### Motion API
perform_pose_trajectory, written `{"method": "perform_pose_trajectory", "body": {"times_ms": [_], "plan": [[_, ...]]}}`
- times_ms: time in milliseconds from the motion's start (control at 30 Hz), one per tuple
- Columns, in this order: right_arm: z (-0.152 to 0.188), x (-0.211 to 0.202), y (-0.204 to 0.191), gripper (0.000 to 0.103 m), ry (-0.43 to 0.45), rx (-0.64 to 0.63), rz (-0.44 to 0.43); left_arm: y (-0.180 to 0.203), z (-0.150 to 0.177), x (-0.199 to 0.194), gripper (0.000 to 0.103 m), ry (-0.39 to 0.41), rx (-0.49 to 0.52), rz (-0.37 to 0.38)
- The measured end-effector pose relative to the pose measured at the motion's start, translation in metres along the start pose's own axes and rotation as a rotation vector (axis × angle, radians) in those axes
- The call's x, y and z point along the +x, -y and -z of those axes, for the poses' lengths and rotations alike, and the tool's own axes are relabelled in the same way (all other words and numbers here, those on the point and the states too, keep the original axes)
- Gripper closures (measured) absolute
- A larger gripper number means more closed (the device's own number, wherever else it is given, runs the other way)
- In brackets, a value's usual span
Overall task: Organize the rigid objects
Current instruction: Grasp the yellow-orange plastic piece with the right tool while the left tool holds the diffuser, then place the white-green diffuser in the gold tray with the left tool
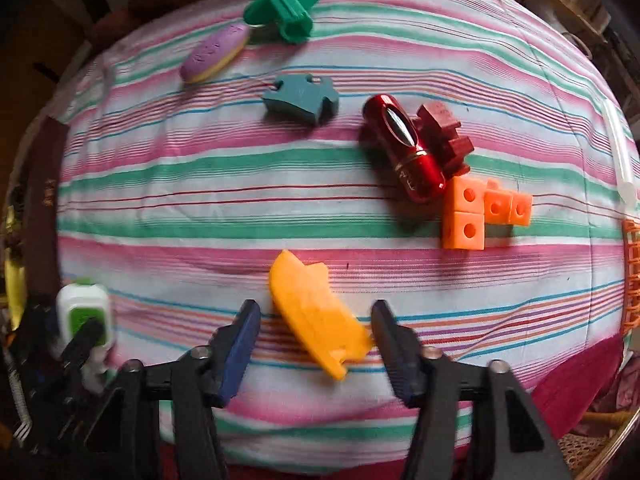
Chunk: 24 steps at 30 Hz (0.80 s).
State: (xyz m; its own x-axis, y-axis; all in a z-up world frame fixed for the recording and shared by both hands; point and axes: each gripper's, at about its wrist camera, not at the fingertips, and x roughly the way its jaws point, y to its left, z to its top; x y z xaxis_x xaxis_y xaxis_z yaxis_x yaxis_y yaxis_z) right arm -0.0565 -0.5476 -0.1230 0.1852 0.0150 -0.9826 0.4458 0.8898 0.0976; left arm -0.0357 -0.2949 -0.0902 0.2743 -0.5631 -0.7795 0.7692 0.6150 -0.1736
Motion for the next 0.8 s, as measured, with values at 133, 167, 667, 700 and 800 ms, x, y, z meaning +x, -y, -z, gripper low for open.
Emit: {"method": "perform_pose_trajectory", "body": {"times_ms": [133,167,667,700,800], "plan": [[-0.004,0.000,-0.014,0.078,0.063,0.006,-0.079,-0.001,0.004,-0.010,0.058,0.004,-0.001,0.026],[-0.006,0.001,-0.021,0.078,0.081,0.008,-0.105,-0.002,0.005,-0.012,0.058,0.006,-0.005,0.032],[-0.003,0.014,-0.030,0.075,0.177,-0.071,-0.144,-0.070,-0.011,-0.106,0.060,0.182,-0.155,-0.041],[-0.001,0.014,-0.033,0.075,0.185,-0.094,-0.123,-0.082,-0.009,-0.112,0.060,0.188,-0.176,-0.069],[0.002,0.014,-0.042,0.075,0.203,-0.145,-0.074,-0.120,-0.001,-0.128,0.061,0.191,-0.265,-0.134]]}}
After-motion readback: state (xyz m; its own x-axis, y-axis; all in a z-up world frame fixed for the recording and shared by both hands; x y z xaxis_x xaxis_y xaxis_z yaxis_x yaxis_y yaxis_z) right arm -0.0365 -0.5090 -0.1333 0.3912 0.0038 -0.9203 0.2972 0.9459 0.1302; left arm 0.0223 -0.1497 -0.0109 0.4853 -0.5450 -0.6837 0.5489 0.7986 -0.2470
